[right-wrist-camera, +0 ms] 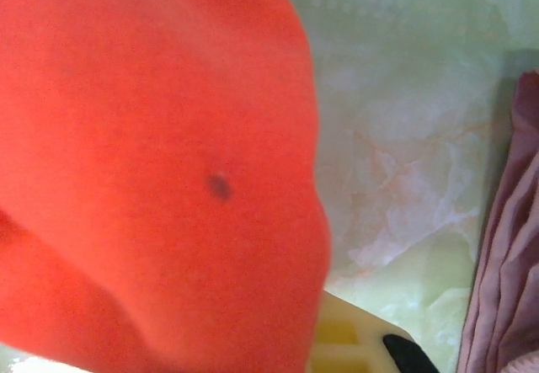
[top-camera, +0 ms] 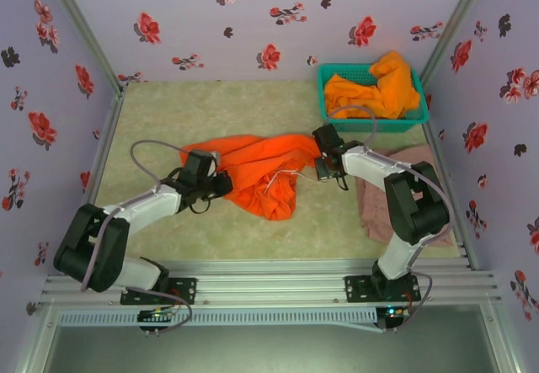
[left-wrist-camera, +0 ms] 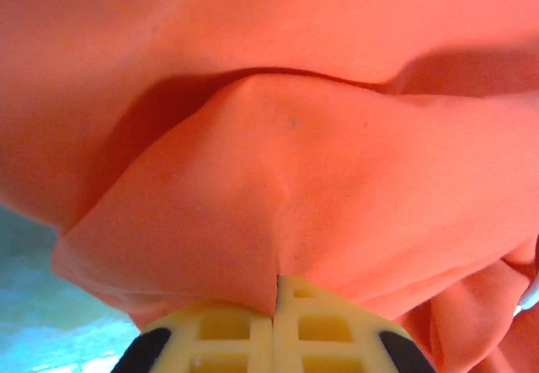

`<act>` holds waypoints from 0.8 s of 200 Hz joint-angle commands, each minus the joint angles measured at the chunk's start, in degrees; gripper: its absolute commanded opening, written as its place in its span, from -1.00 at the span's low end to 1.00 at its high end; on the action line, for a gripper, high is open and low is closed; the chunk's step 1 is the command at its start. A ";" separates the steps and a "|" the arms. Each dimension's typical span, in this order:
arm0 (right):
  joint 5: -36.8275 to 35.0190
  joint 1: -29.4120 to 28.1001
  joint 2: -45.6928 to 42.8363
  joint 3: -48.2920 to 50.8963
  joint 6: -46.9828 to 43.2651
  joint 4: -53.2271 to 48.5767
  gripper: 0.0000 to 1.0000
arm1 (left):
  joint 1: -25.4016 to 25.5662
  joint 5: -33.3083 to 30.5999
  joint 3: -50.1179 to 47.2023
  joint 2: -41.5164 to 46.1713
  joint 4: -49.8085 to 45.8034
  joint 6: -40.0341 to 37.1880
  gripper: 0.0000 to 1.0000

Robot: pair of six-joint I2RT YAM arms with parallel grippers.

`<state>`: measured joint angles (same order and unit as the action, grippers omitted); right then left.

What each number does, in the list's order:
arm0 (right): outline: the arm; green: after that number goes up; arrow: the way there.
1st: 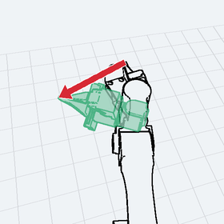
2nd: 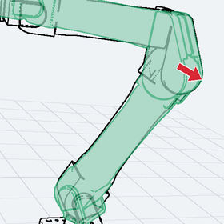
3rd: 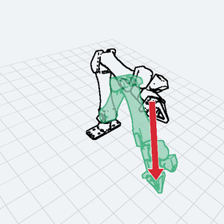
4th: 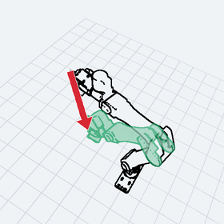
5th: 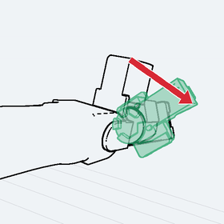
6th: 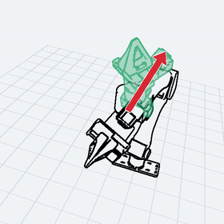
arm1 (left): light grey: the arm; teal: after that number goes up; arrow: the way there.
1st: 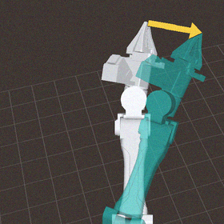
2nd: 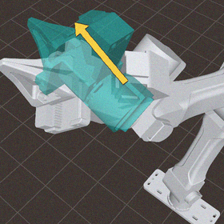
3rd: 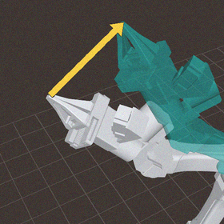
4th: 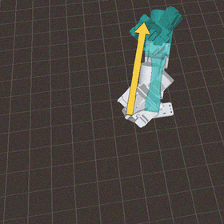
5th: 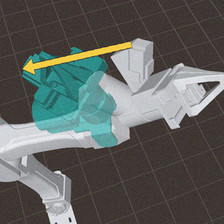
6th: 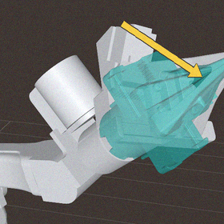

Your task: Fold and stack the shorts

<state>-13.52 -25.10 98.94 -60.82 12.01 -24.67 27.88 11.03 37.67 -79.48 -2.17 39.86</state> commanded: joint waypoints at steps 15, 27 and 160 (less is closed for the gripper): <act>-2.58 0.41 -2.27 -2.90 -0.85 -1.22 -1.00 | -2.73 -2.46 1.75 7.15 -1.48 -1.03 -1.00; -2.58 0.41 -4.50 -3.56 -0.89 -2.26 -1.00 | -3.90 -3.23 2.76 10.08 -3.65 -1.76 -1.00; 13.63 -6.54 -32.18 -18.35 -5.27 -7.55 -1.00 | -17.35 -7.39 40.52 18.51 -29.81 -17.50 -1.00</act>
<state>-4.43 -29.87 69.28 -75.31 7.46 -30.74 13.08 7.05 70.41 -60.66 -26.37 27.00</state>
